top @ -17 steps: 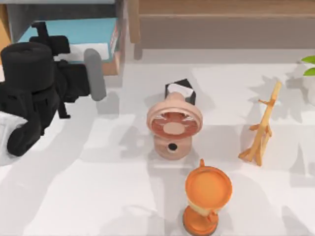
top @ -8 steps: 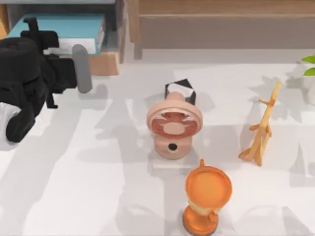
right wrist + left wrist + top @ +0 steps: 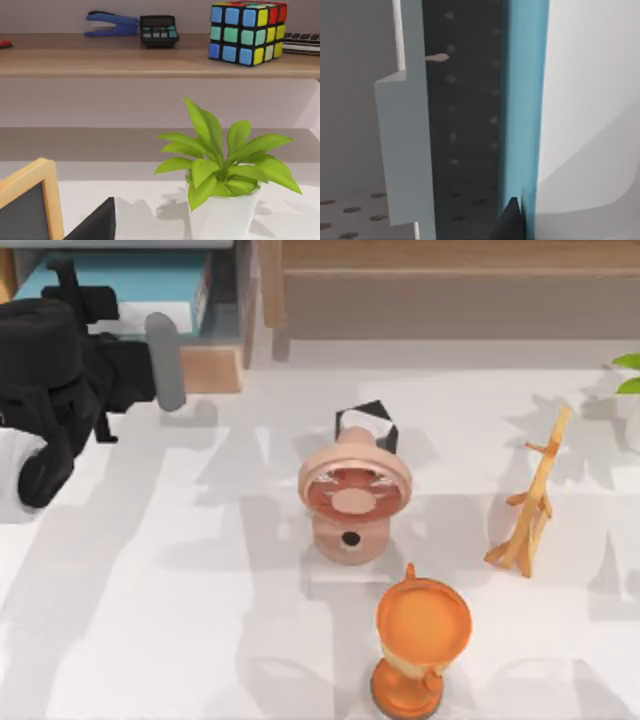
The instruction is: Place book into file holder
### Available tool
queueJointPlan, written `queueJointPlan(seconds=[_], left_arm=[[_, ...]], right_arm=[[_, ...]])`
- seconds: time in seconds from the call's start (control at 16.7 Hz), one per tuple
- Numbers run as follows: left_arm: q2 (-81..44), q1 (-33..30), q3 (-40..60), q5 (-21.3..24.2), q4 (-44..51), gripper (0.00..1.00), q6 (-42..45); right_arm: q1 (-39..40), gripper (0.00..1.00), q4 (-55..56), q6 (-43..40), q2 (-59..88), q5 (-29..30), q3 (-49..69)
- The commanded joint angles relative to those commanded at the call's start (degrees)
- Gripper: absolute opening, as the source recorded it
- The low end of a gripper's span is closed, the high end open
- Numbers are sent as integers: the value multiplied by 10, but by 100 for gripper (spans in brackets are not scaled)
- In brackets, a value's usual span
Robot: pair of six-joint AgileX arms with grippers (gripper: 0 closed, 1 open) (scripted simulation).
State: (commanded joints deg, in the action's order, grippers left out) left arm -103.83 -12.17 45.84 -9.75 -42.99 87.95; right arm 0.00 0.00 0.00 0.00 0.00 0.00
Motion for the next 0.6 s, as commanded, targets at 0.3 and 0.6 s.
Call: queueJointPlan(seconds=[0.3,0.6], left_arm=[[-30,-1,27,7,3,0,1],[-30,-1,27,7,3,23,1]], right_arm=[[0,100,0,0,0,0,0],[0,100,0,0,0,0,0]])
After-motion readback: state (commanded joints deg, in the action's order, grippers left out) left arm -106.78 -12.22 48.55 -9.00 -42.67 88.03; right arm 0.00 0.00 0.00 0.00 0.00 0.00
